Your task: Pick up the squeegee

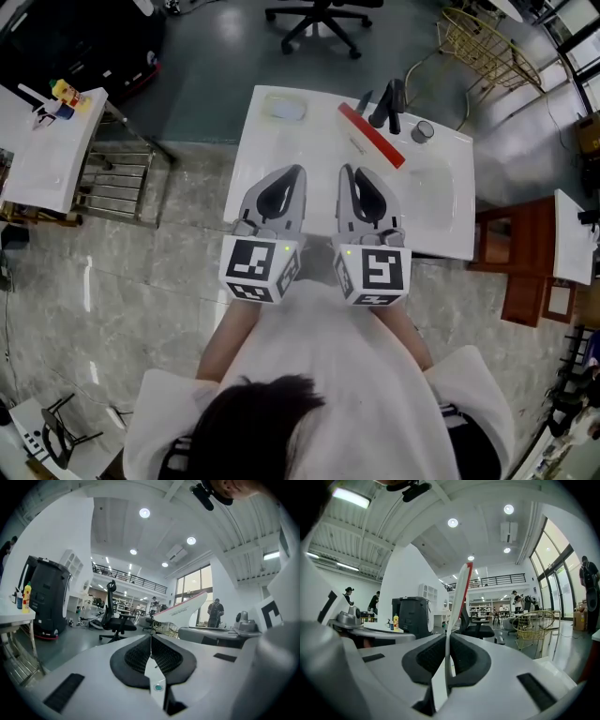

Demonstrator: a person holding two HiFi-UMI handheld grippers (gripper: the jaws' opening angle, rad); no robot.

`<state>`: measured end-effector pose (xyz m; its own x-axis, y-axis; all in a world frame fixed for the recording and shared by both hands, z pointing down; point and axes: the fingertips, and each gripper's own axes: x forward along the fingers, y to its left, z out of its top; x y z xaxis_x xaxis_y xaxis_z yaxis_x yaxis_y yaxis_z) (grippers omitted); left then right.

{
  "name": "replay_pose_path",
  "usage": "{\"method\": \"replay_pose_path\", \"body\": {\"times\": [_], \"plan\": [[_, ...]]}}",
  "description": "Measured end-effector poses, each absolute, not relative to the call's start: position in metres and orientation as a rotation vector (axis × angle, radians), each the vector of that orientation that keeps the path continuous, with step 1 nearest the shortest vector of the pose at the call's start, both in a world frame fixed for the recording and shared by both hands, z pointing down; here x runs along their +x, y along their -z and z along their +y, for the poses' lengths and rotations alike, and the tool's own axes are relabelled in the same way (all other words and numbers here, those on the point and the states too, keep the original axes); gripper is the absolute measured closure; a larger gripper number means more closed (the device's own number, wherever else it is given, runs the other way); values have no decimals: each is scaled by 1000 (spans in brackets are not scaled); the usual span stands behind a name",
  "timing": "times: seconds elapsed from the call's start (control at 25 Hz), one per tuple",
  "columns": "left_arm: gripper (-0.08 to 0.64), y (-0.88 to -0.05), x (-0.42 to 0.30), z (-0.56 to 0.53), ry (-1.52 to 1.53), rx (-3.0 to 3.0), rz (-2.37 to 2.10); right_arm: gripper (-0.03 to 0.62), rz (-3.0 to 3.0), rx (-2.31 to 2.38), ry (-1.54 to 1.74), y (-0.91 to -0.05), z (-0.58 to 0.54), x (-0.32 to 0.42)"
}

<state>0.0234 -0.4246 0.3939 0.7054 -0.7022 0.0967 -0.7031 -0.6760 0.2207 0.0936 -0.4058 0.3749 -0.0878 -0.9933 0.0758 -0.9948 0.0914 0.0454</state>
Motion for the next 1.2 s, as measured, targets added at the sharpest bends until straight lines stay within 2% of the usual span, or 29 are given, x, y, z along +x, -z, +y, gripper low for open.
{"method": "replay_pose_path", "body": {"times": [0.6, 1.2], "plan": [[534, -407, 27, -419, -105, 2711, -1097, 548, -2247, 2068, -35, -384, -399, 87], [534, -399, 28, -421, -42, 2707, -1100, 548, -2216, 2095, -22, -384, -397, 92]]}}
